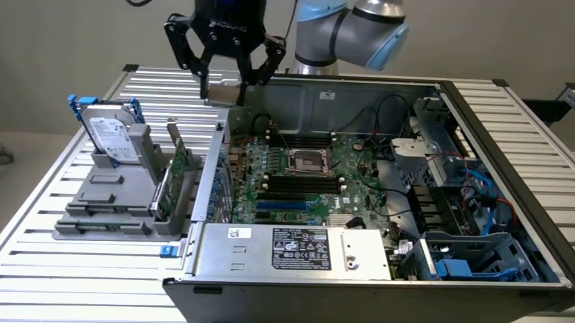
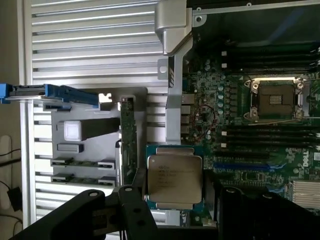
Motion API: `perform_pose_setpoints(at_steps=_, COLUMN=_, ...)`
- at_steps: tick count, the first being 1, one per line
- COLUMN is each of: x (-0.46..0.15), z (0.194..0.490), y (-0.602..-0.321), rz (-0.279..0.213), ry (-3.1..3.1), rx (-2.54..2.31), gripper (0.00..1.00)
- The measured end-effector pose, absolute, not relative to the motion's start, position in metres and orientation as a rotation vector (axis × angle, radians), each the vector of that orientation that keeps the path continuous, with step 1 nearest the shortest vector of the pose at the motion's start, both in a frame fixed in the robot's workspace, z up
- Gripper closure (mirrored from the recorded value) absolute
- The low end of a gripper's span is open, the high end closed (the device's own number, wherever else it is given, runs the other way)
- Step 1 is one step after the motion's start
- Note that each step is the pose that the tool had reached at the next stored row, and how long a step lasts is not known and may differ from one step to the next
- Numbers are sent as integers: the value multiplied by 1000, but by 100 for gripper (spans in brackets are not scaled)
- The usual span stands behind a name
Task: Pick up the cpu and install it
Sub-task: 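Pick up the cpu and move it towards the insertion slot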
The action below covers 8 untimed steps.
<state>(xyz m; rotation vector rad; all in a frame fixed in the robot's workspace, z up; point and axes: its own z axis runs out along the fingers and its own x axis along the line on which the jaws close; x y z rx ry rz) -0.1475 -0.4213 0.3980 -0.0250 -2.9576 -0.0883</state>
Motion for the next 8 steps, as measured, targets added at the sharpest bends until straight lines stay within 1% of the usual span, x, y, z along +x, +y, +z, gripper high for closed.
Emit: perform_pose_setpoints(at_steps=8, x=-111, z=398, y=-421, rz=-88, ry=-2954, rx=-25, gripper=45)
